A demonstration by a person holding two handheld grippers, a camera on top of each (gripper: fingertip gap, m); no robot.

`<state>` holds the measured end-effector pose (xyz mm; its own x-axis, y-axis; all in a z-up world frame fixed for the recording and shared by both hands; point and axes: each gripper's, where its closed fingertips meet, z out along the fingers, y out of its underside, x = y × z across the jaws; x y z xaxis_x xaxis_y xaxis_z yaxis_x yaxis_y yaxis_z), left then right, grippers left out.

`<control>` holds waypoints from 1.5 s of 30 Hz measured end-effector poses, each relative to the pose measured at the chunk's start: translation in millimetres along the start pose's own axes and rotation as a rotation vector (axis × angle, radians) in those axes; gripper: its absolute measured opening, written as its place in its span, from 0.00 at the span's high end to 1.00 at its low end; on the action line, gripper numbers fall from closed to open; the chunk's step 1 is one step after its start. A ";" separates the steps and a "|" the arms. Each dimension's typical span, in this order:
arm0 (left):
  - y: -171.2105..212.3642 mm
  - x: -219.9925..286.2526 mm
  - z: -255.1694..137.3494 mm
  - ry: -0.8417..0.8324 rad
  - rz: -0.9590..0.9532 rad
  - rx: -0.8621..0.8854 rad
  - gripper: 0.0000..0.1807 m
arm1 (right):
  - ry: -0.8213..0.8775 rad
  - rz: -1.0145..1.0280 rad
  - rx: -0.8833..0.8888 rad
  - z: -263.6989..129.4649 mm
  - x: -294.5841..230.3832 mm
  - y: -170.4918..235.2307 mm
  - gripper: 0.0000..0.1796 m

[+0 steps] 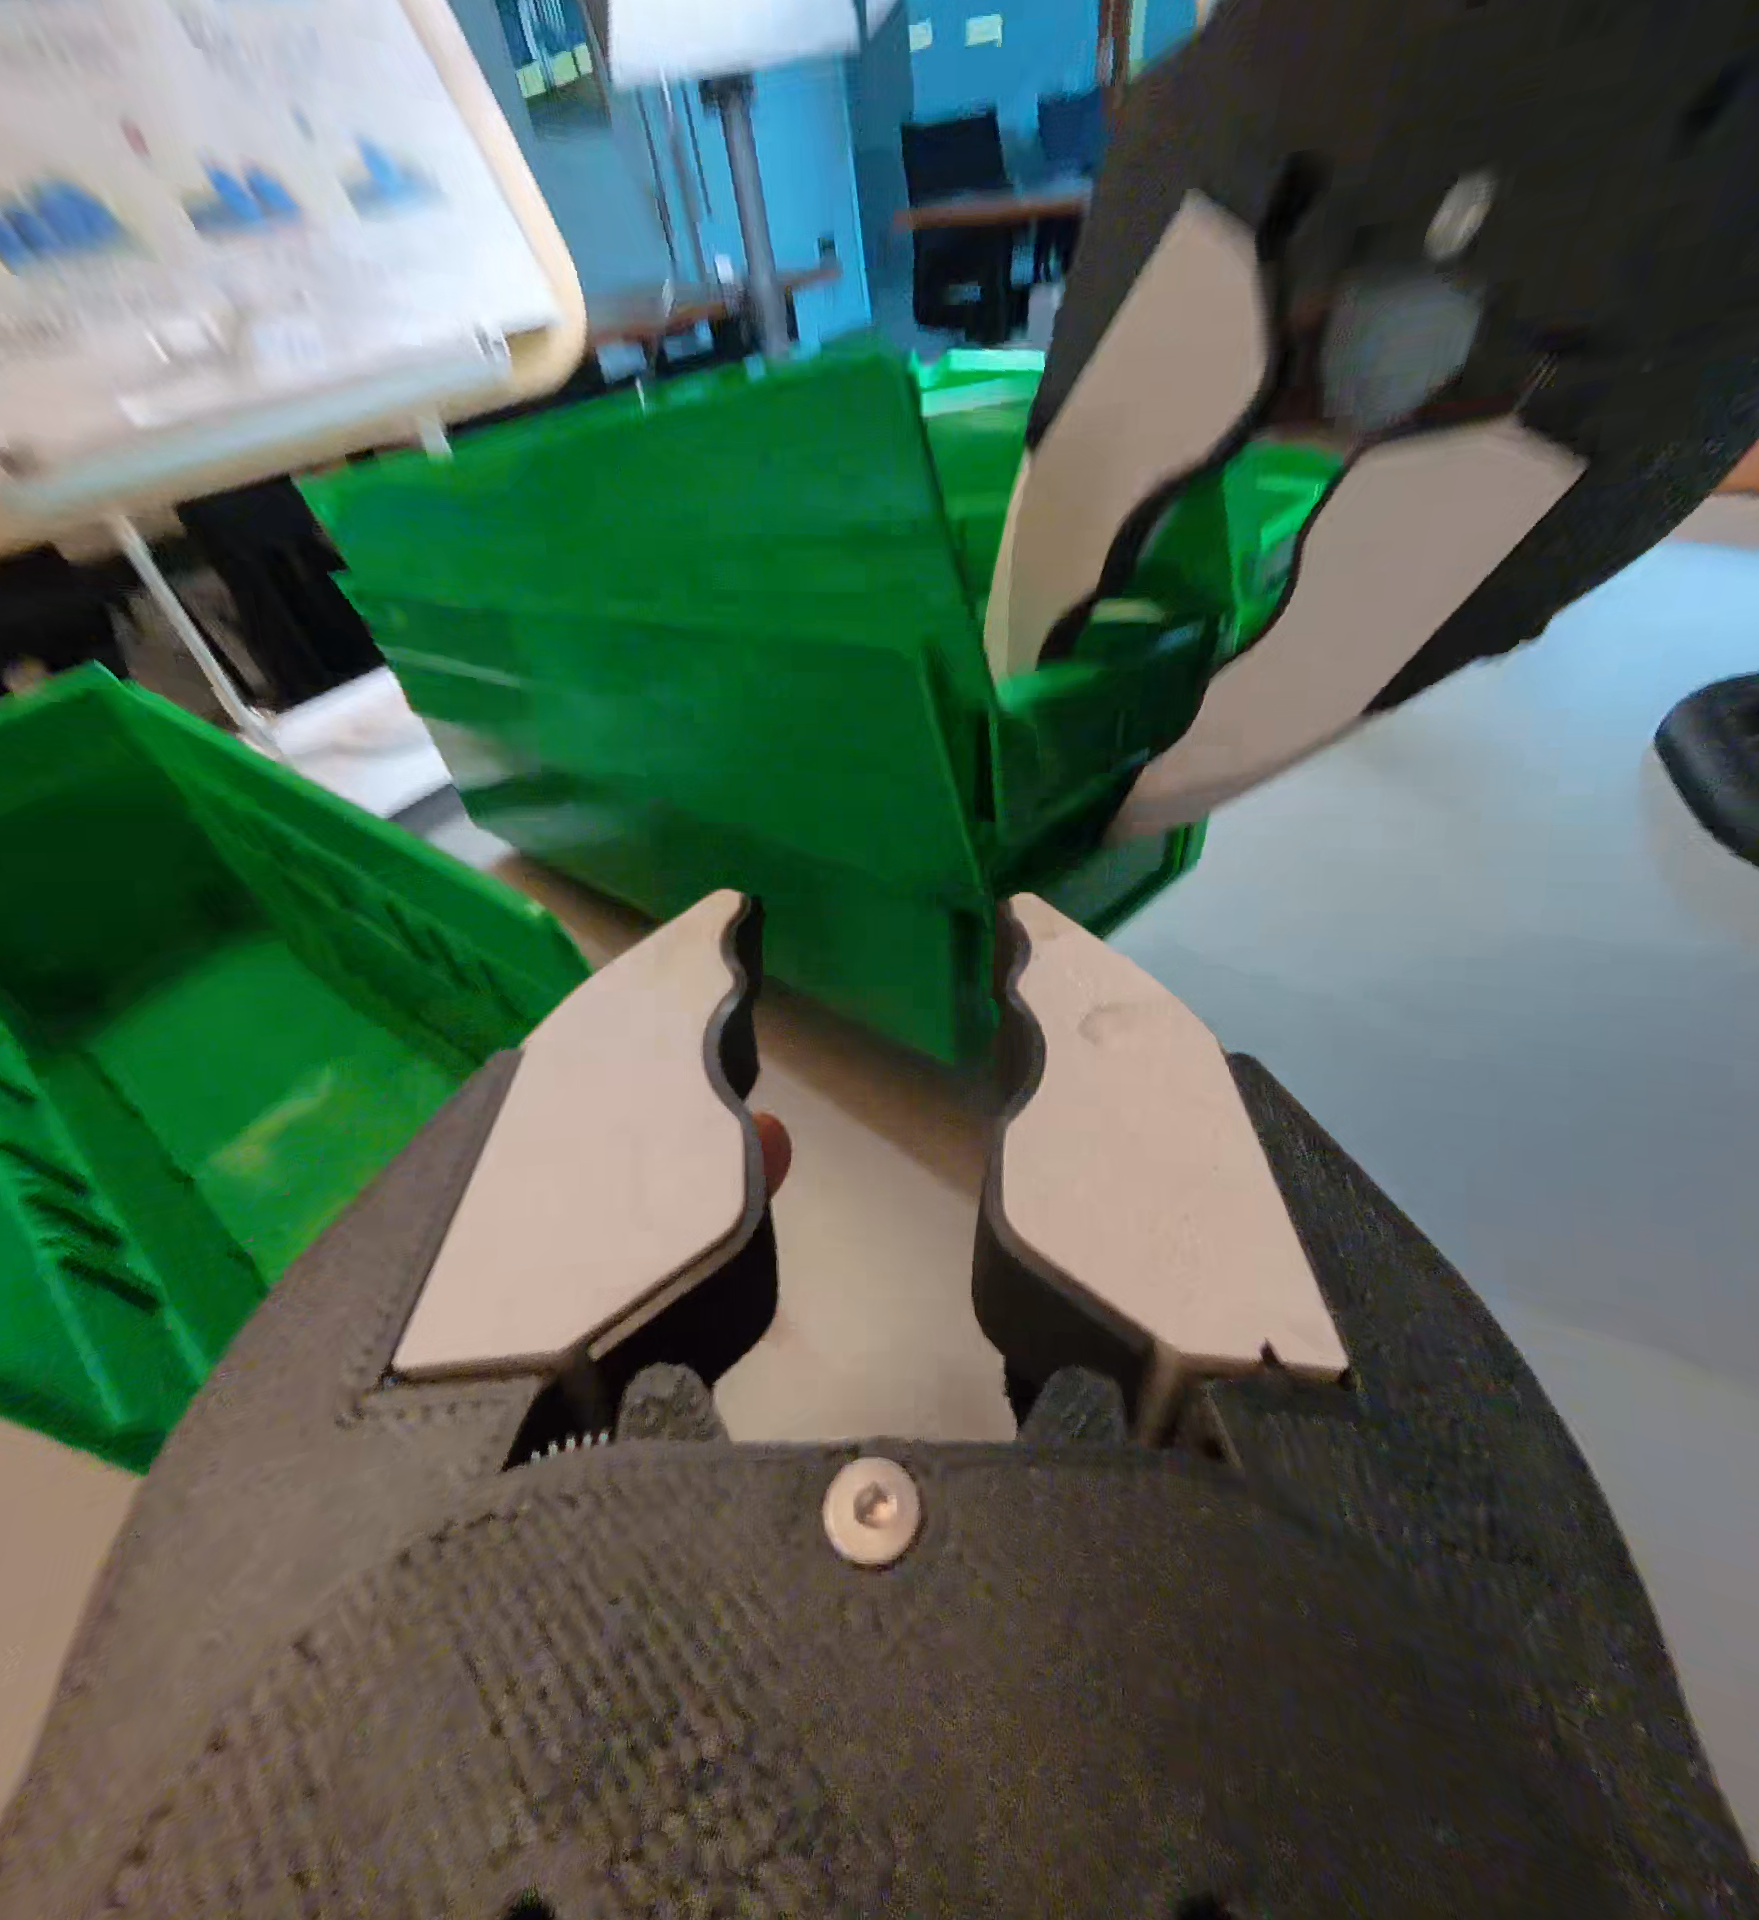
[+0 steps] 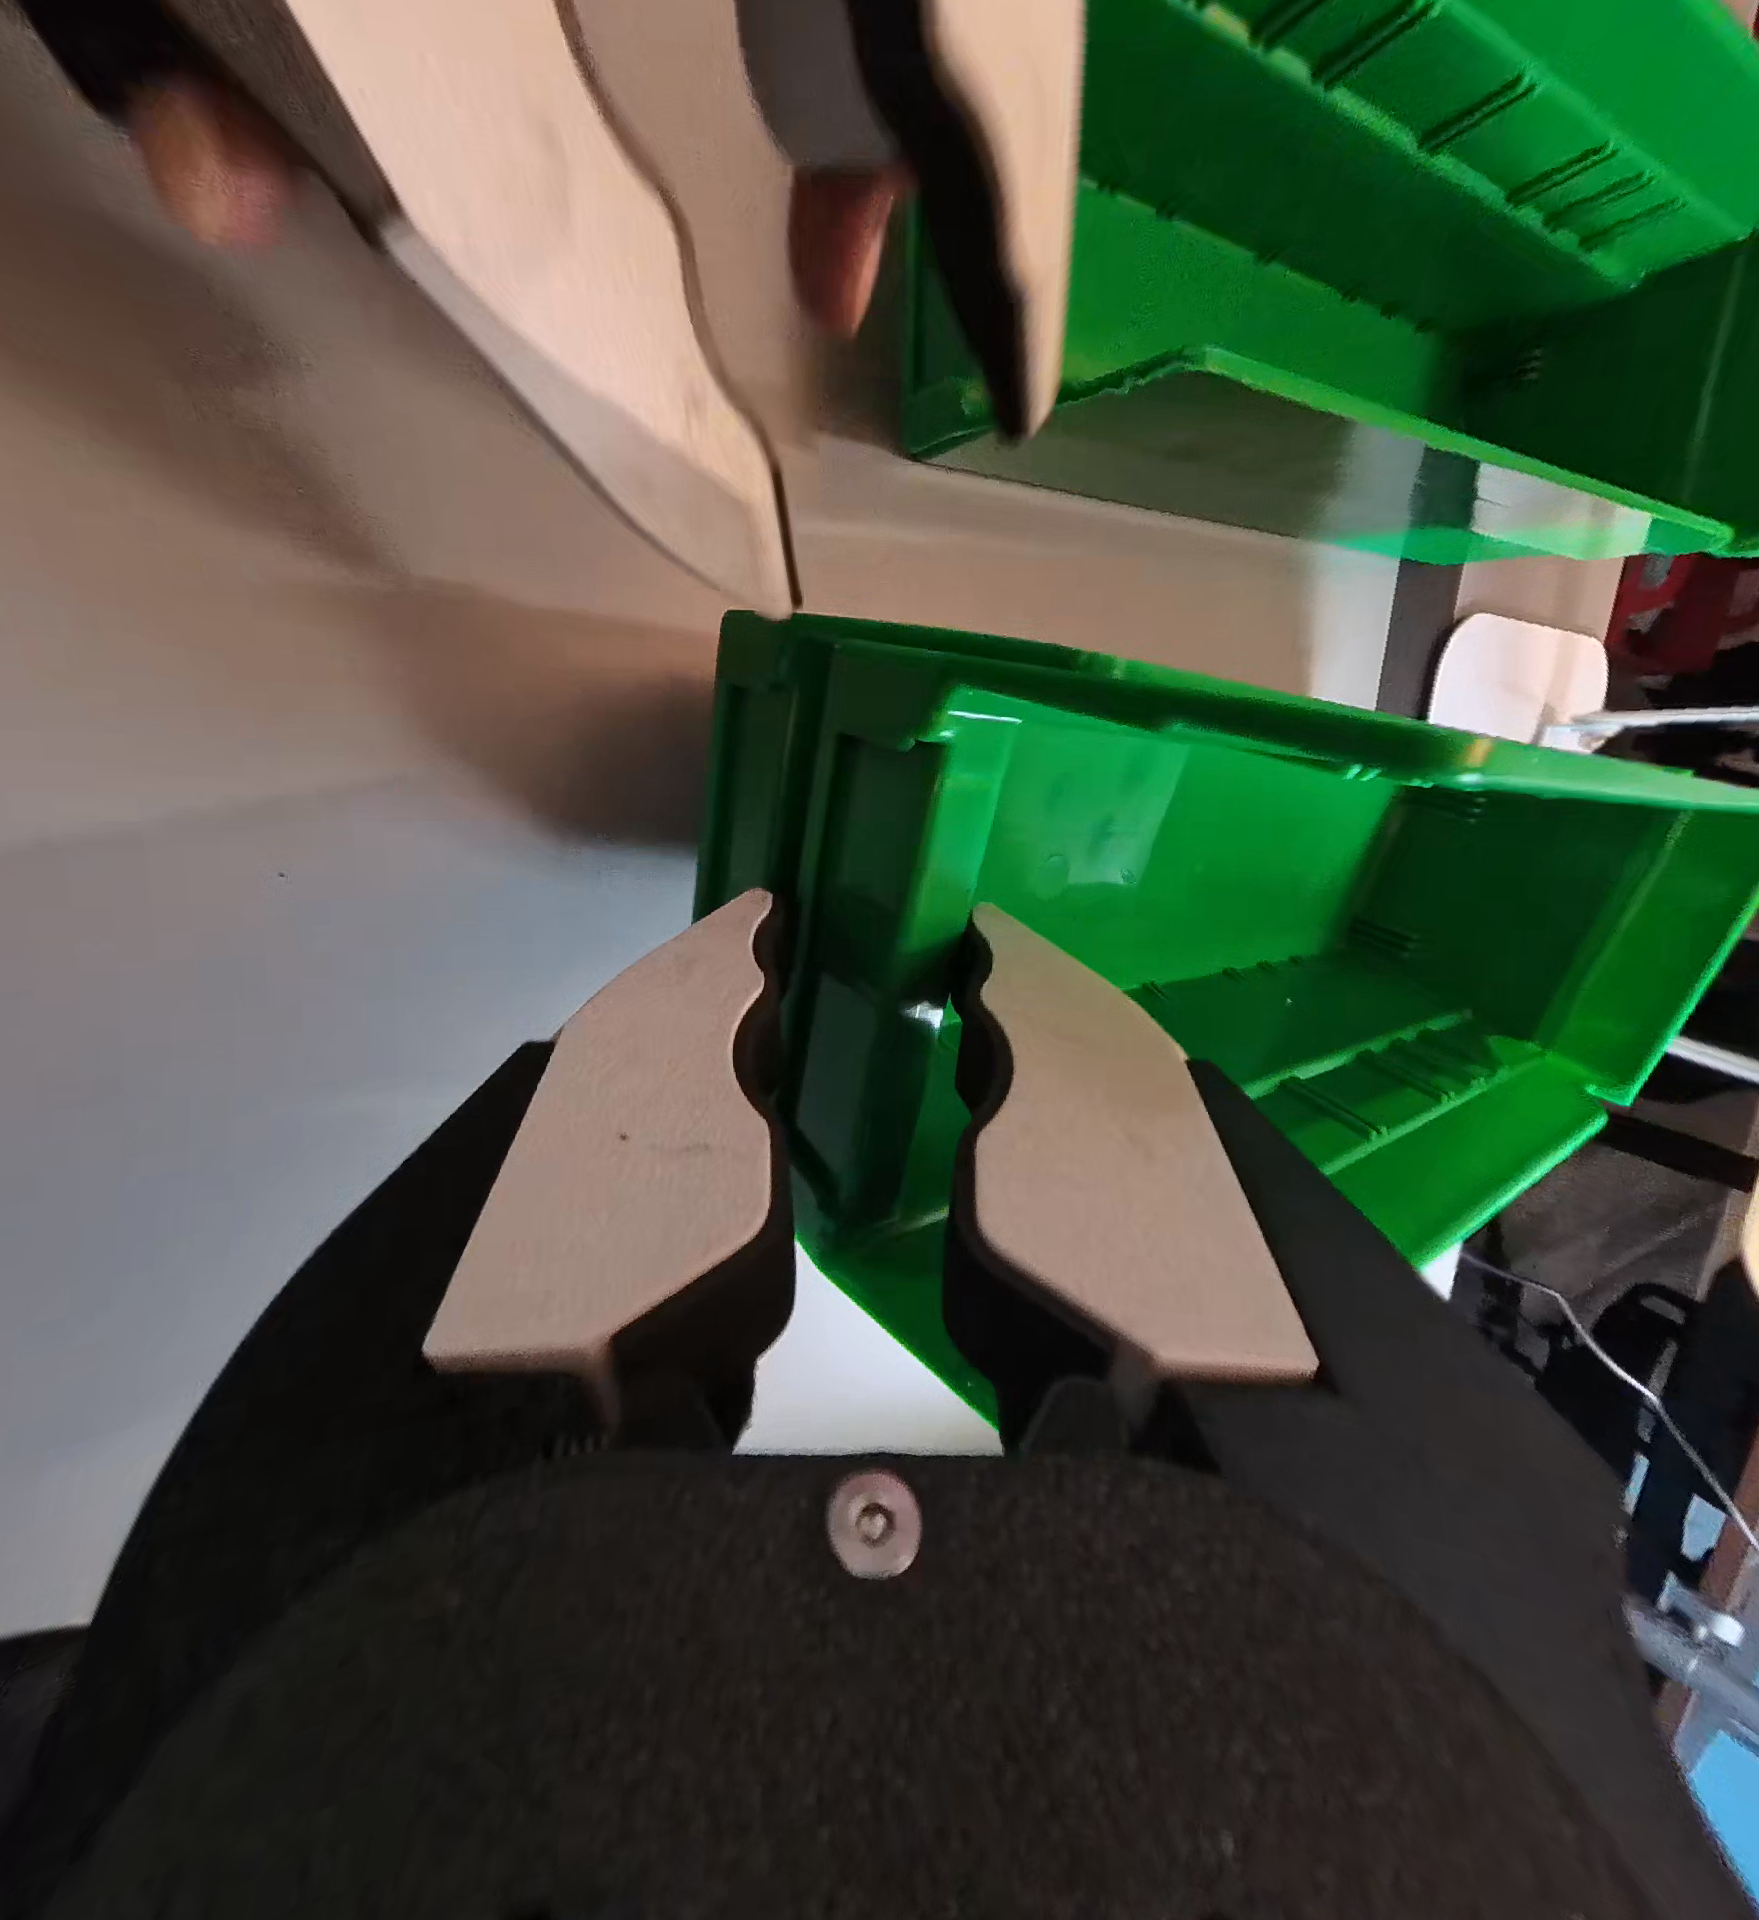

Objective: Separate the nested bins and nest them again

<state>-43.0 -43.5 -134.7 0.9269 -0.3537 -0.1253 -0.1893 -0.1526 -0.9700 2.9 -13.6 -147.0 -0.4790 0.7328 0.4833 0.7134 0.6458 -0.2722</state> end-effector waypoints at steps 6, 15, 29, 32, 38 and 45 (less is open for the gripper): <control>7.1 21.5 19.1 0.094 -0.074 -0.048 0.94 | 0.034 -0.062 -0.049 -2.4 12.3 4.7 0.83; 12.2 23.4 21.3 0.129 -0.202 -0.067 0.97 | 0.066 -0.119 -0.012 -3.4 16.4 3.2 0.83; 7.0 24.2 27.4 0.148 -0.237 -0.050 0.97 | 0.071 -0.145 0.067 -12.1 26.3 5.7 0.83; 8.5 24.4 27.7 0.150 -0.234 -0.055 0.97 | 0.078 -0.156 0.070 -12.7 26.6 5.2 0.83; 23.0 8.6 21.1 0.081 -0.231 -0.106 0.97 | 0.188 -0.166 0.077 -65.9 63.6 -0.7 0.82; 34.2 15.5 34.5 0.116 -0.280 -0.205 0.97 | 0.321 -0.057 0.128 -99.6 103.1 2.1 0.85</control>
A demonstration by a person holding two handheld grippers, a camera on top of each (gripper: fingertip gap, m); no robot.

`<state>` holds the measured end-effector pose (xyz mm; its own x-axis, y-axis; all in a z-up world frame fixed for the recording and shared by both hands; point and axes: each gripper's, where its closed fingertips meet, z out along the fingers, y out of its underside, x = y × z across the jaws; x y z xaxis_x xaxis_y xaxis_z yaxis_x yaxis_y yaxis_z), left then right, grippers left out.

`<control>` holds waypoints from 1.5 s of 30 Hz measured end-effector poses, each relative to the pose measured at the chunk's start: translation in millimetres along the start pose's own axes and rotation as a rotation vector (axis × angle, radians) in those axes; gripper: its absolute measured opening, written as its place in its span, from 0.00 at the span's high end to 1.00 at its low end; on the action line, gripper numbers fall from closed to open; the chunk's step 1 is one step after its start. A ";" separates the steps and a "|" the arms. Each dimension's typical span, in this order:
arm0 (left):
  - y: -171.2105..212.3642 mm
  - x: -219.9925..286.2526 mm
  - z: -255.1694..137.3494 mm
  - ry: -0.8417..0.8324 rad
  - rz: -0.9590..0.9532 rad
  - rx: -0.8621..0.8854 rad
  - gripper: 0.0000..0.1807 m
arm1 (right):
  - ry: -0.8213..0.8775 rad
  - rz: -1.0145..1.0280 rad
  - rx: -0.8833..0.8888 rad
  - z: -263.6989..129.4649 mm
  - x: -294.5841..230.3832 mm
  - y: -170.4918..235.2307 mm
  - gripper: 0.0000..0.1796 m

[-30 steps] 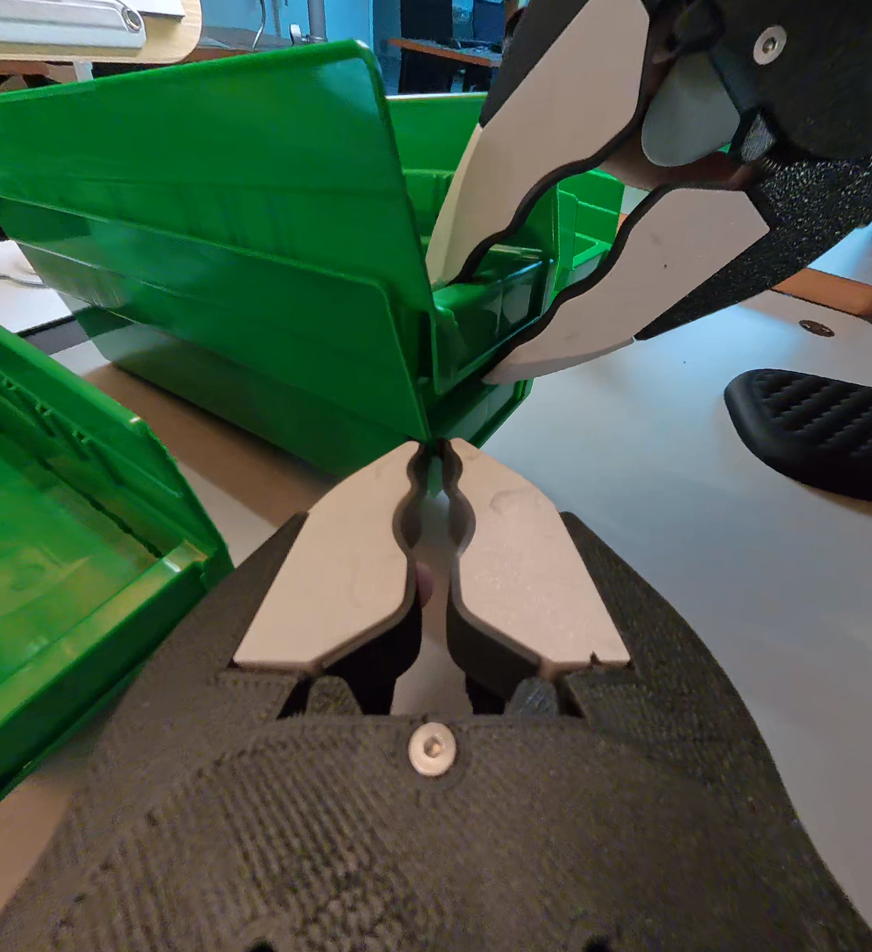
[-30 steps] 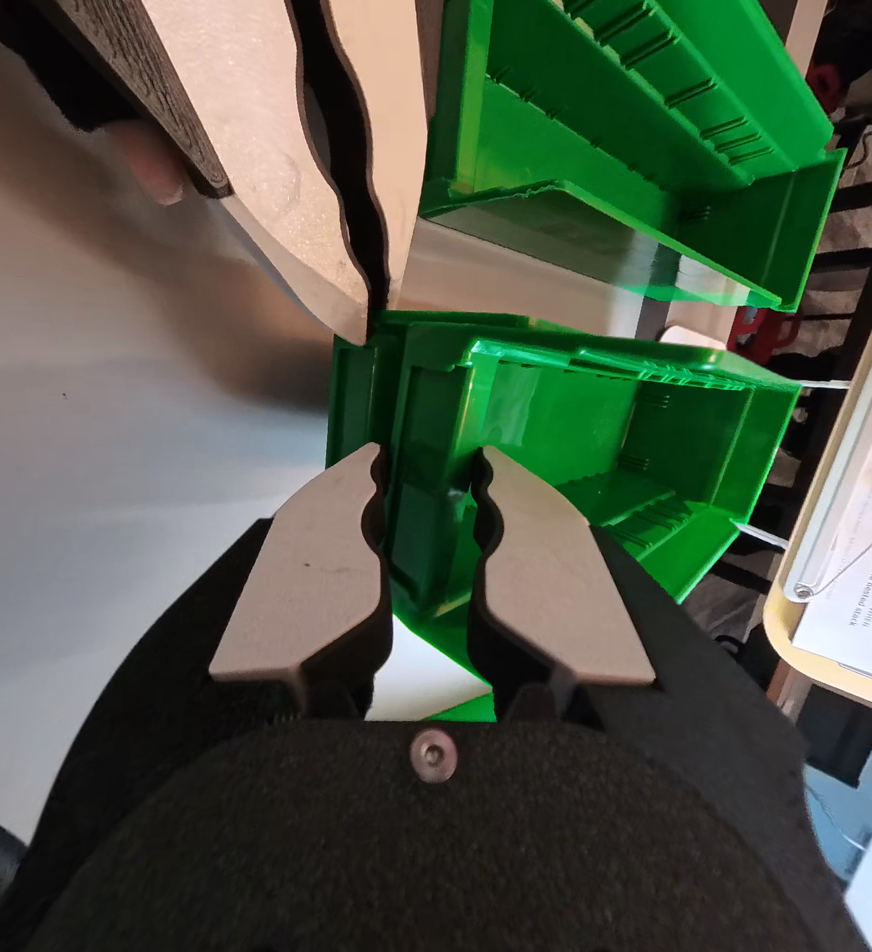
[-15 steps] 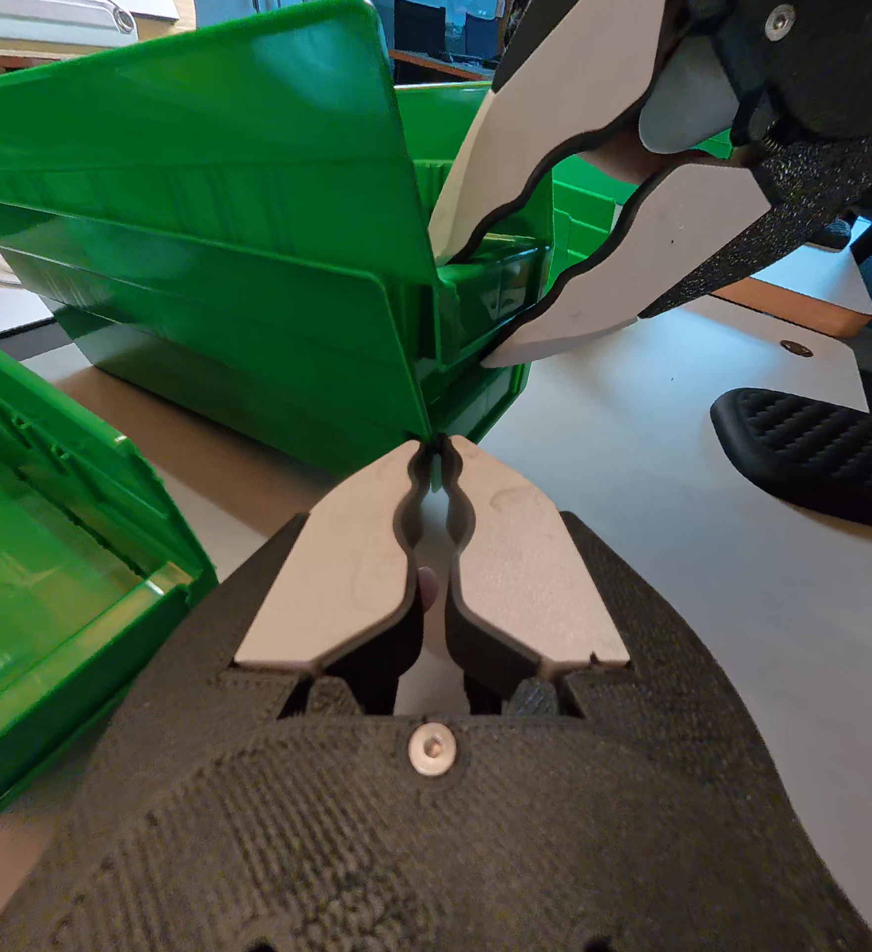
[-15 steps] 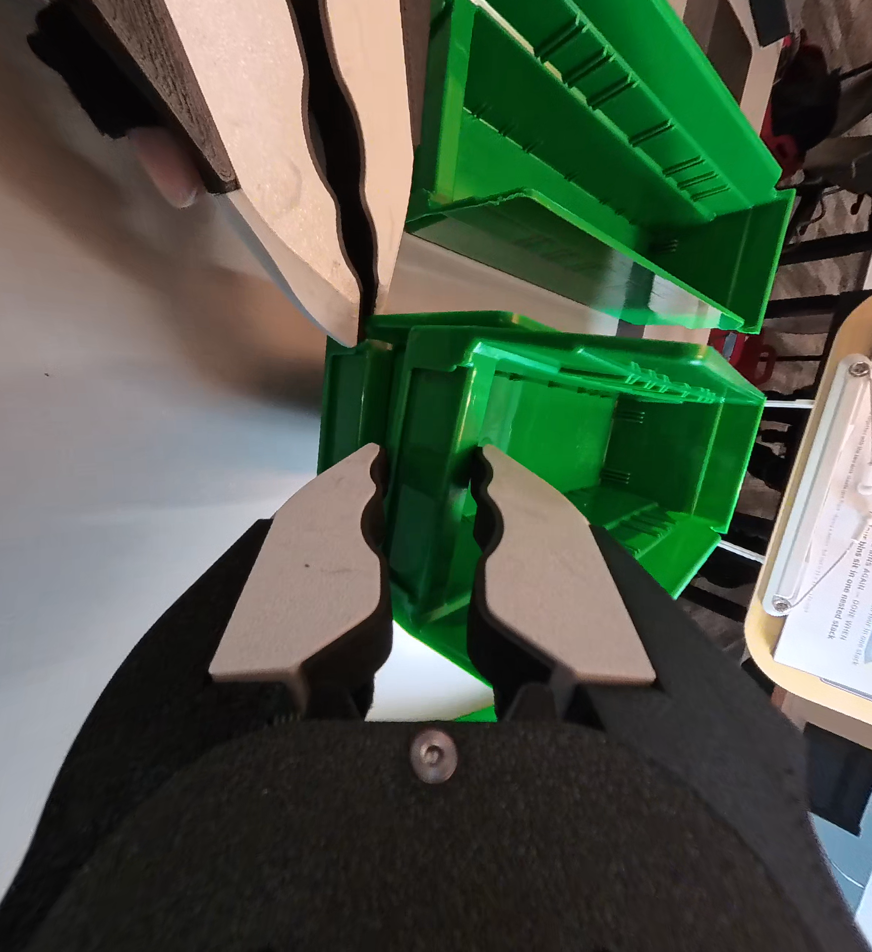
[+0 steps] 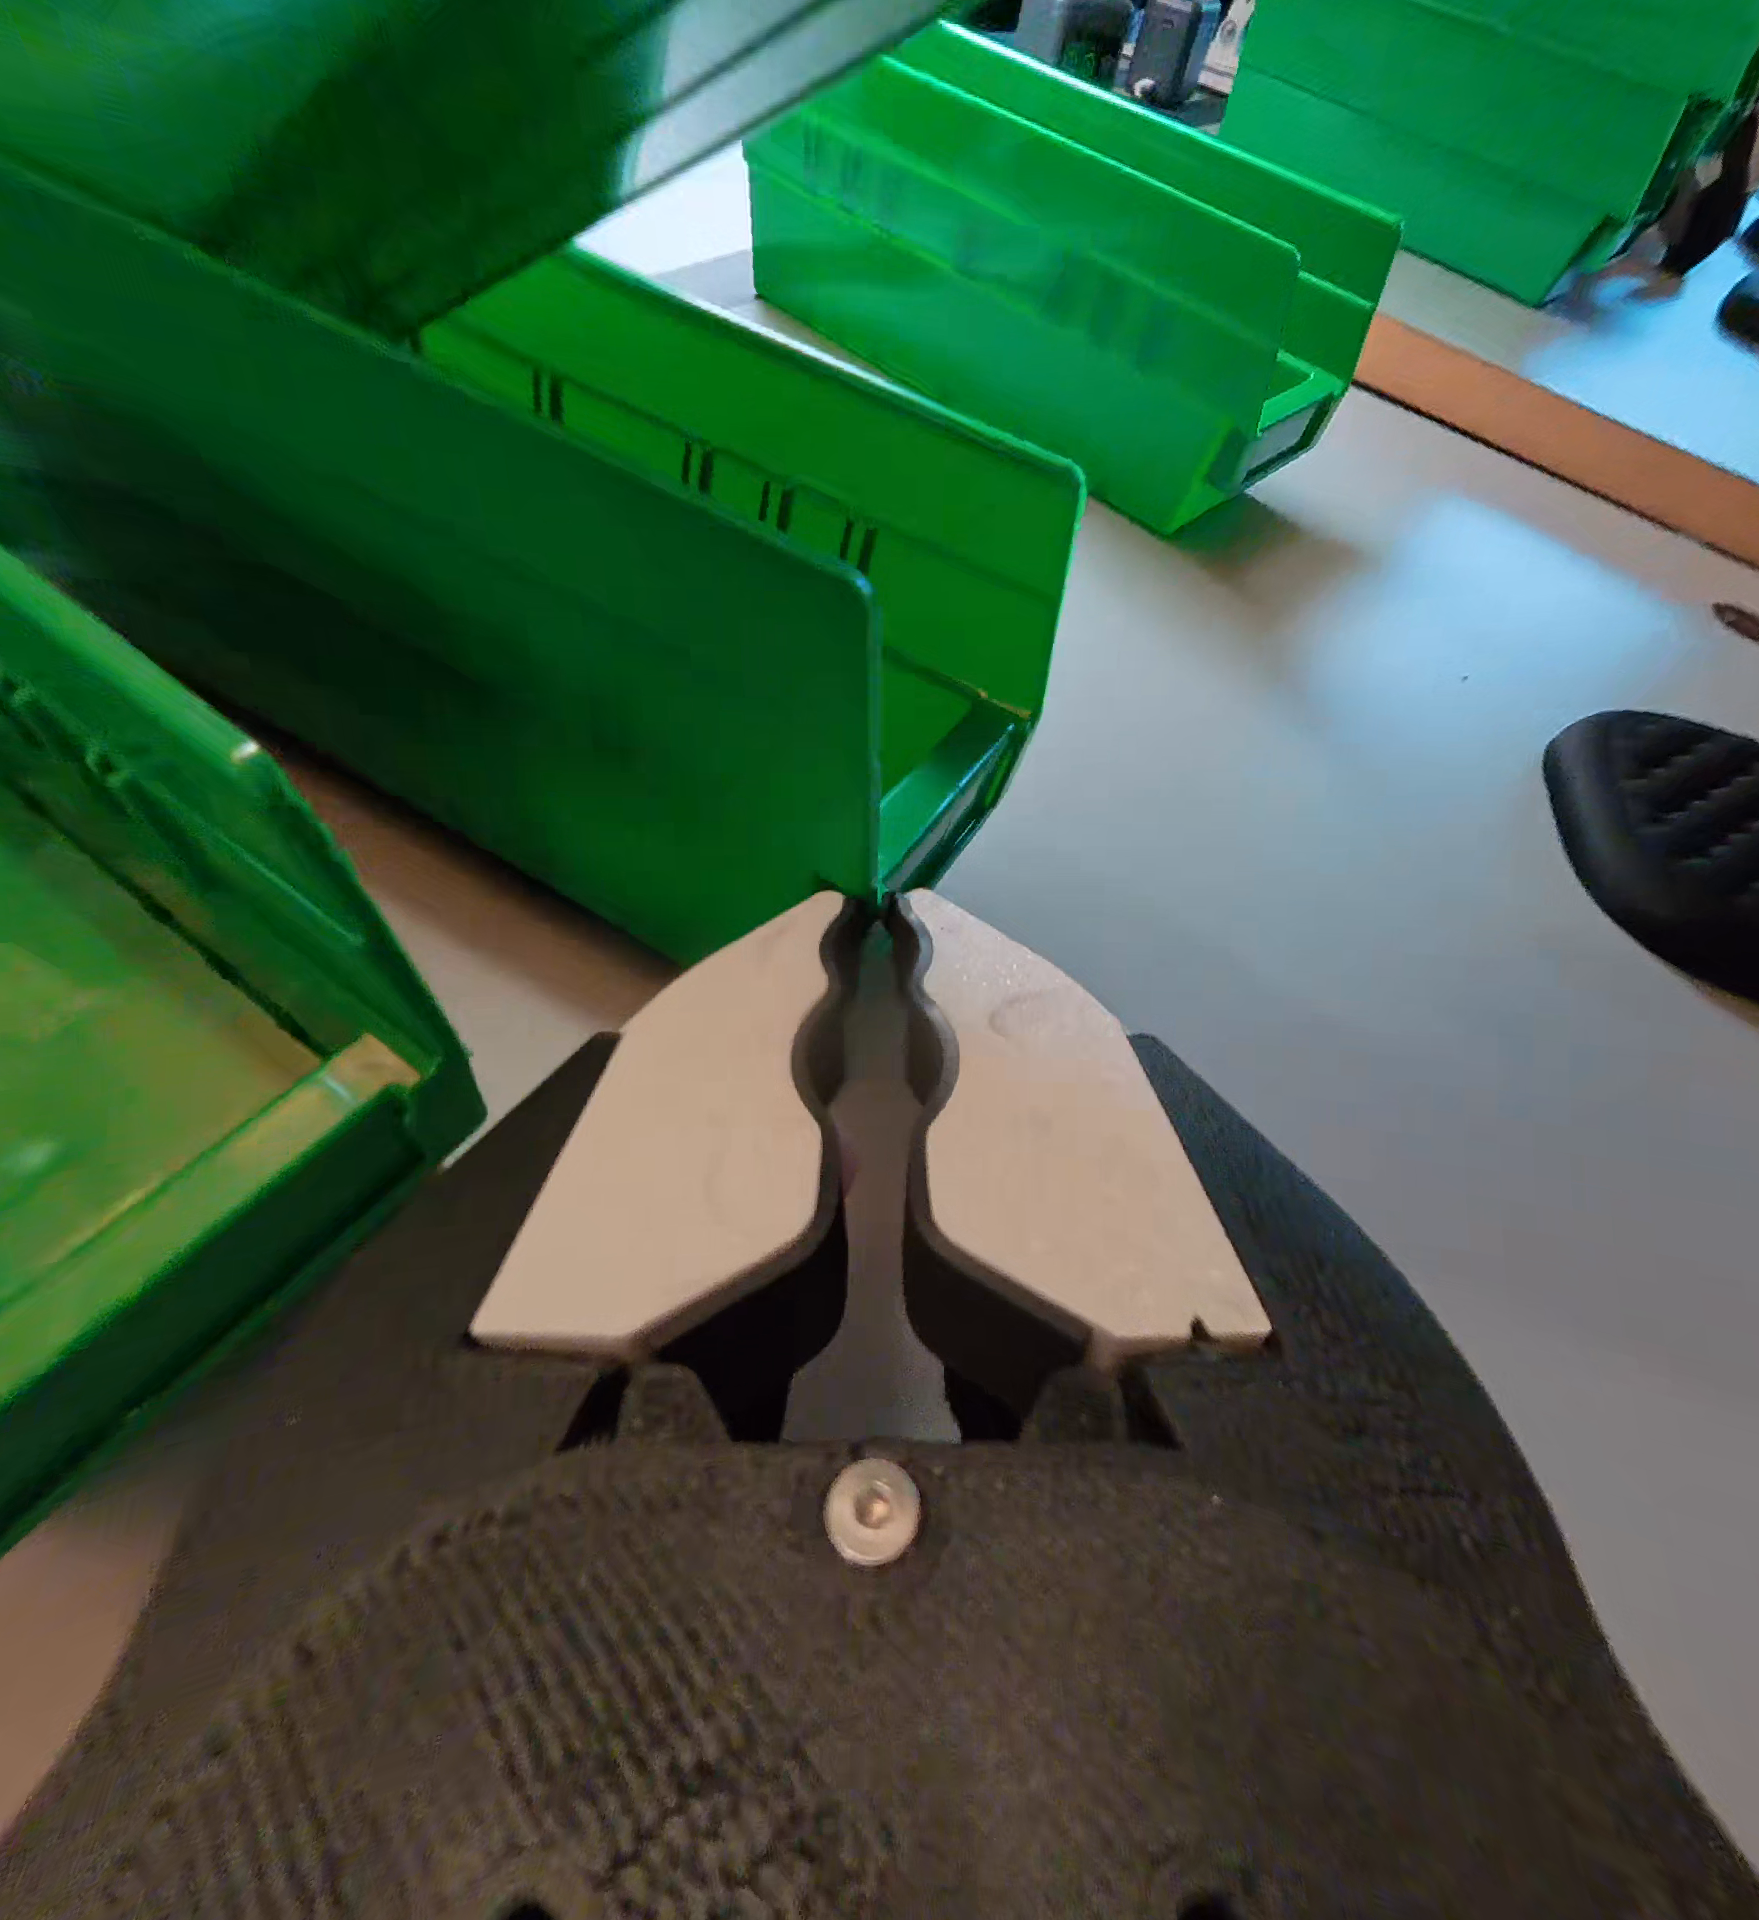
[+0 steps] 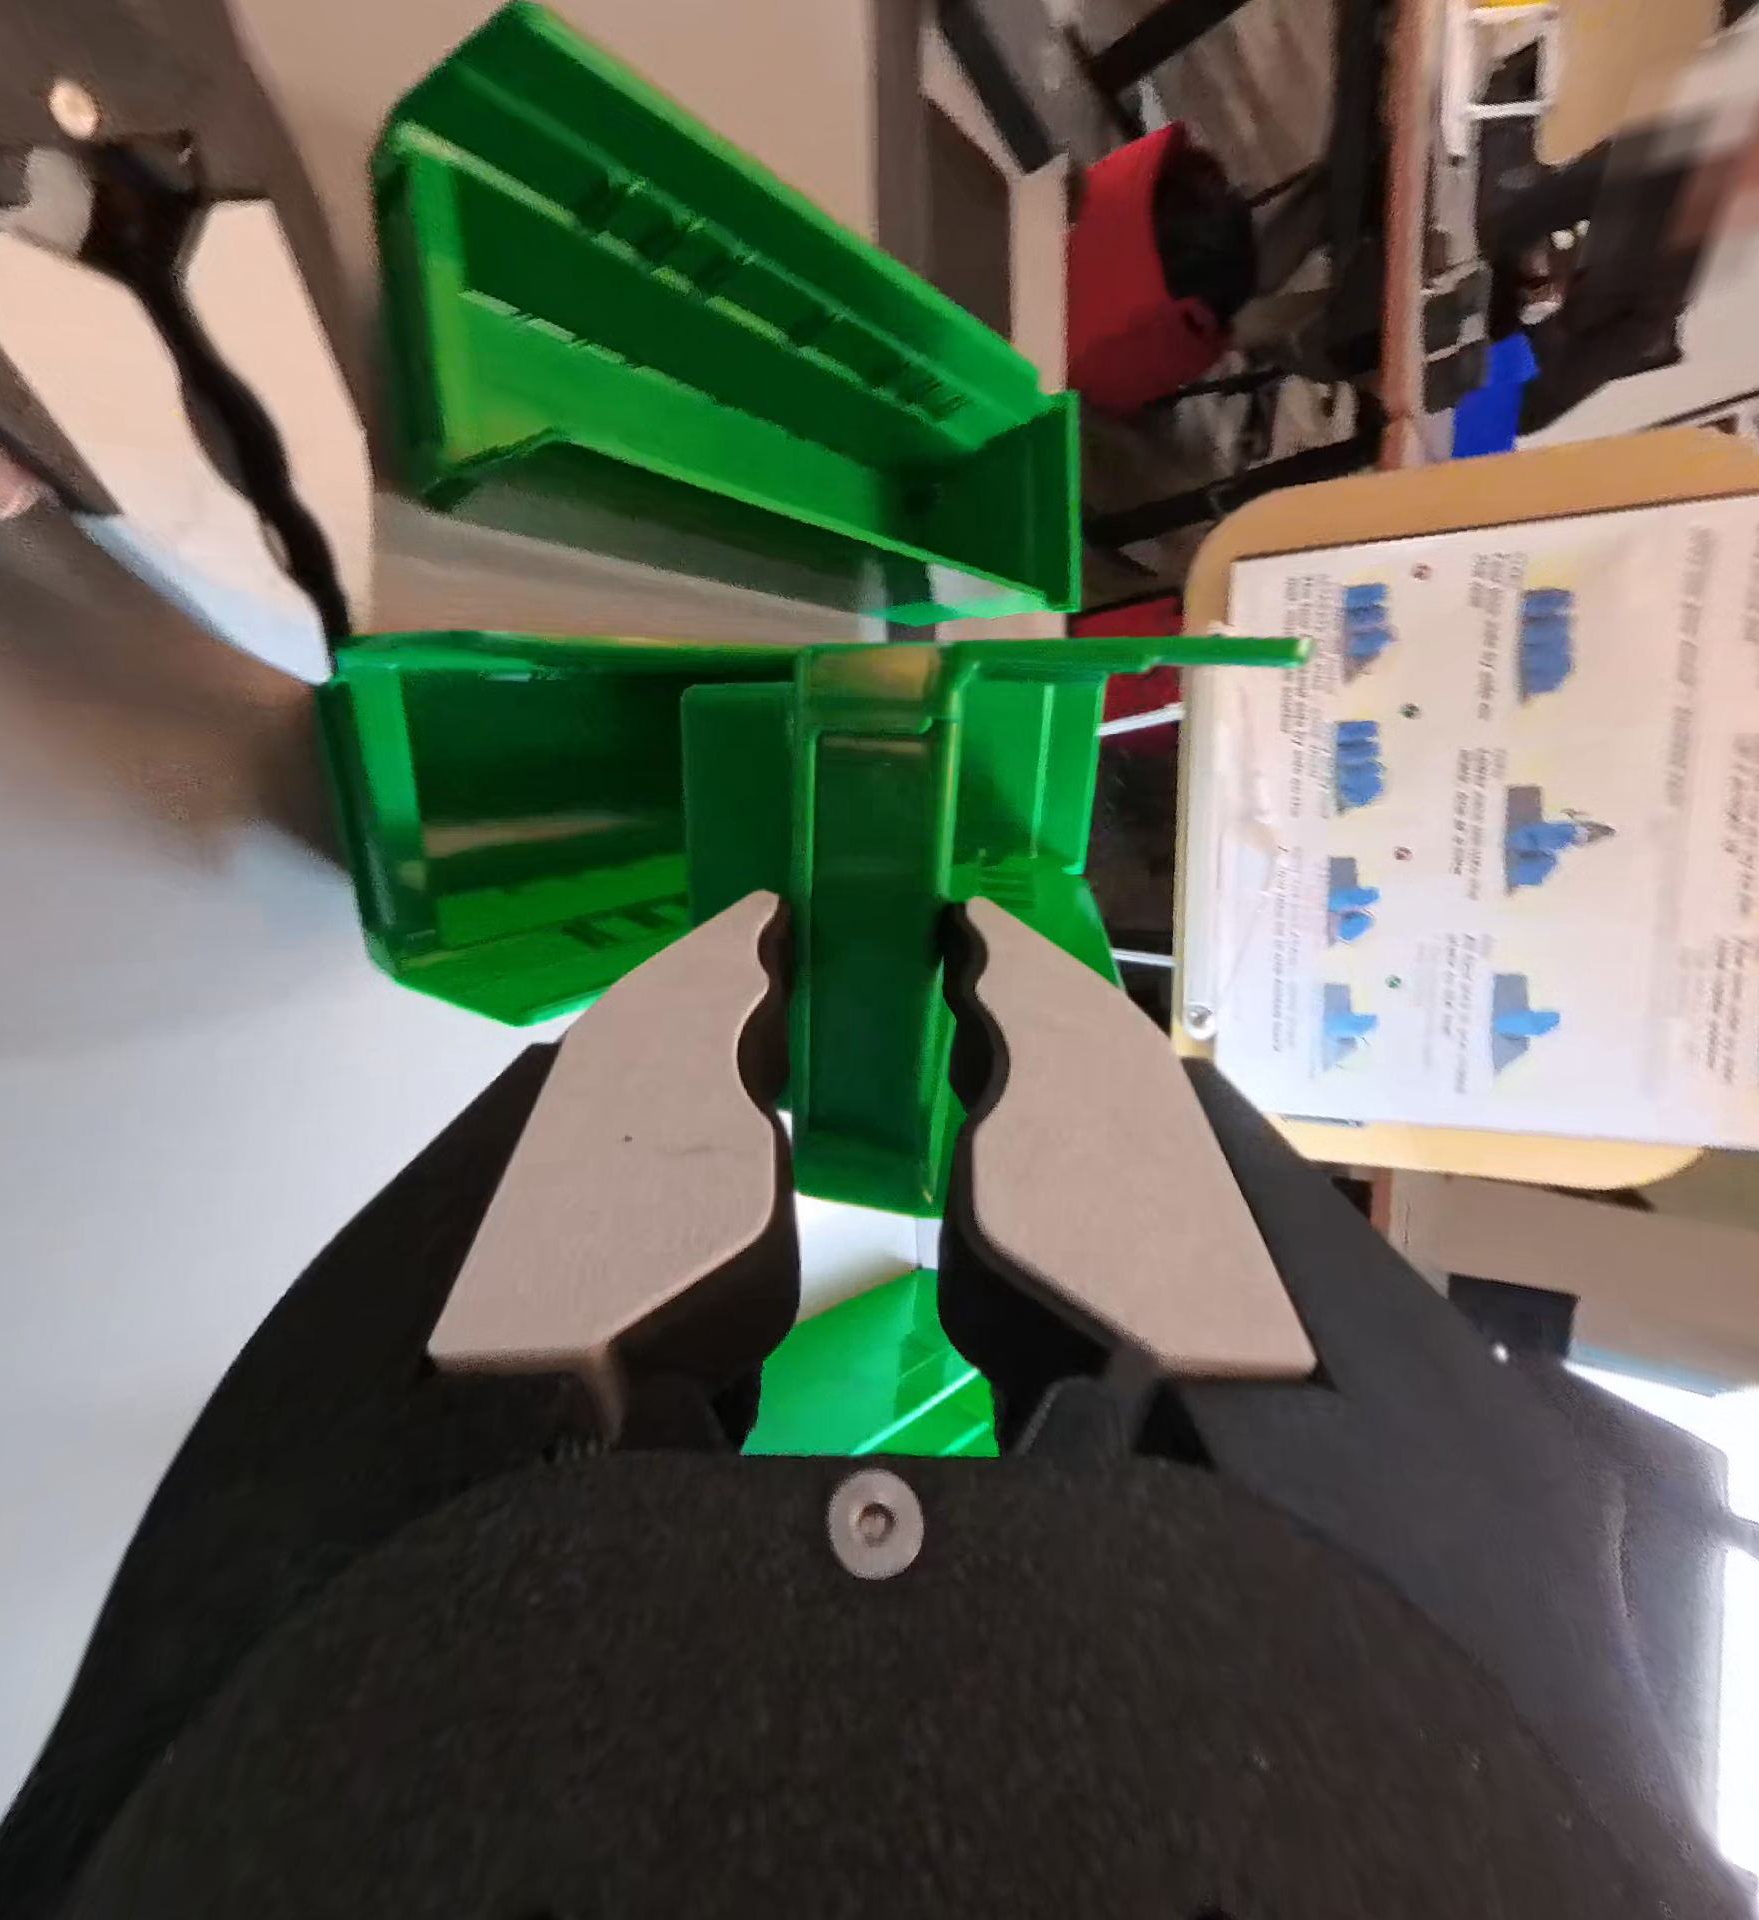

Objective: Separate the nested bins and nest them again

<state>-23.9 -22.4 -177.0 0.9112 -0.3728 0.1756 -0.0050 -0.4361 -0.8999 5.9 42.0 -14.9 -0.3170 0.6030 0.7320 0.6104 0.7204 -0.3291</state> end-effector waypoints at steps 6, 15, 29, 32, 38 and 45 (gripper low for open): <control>3.0 -13.2 -4.5 -0.027 -0.012 -0.006 0.96 | 0.120 0.136 0.025 -35.9 44.7 8.8 0.85; 1.0 -4.1 -1.4 -0.049 0.075 0.005 0.94 | 0.137 0.145 -0.033 -48.3 88.2 24.2 0.85; -7.9 30.0 -12.5 0.012 0.215 0.061 0.83 | 0.172 0.058 0.160 -49.8 114.8 -49.7 0.96; -11.6 30.8 -21.2 0.005 0.229 0.084 0.82 | 0.139 0.056 0.155 -49.2 109.1 -53.3 0.96; -17.7 32.4 -29.7 0.009 0.235 0.117 0.82 | 0.081 0.042 0.148 -56.3 84.5 -52.3 0.94; -16.0 39.7 -27.3 0.019 0.248 0.112 0.82 | 0.058 0.044 0.060 -52.5 68.5 -43.3 0.81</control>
<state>1.1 -52.5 -144.8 0.8801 -0.4723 -0.0490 -0.1801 -0.2365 -0.9548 -4.1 34.1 80.9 -0.2472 0.6150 0.7488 0.5779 0.7139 -0.3956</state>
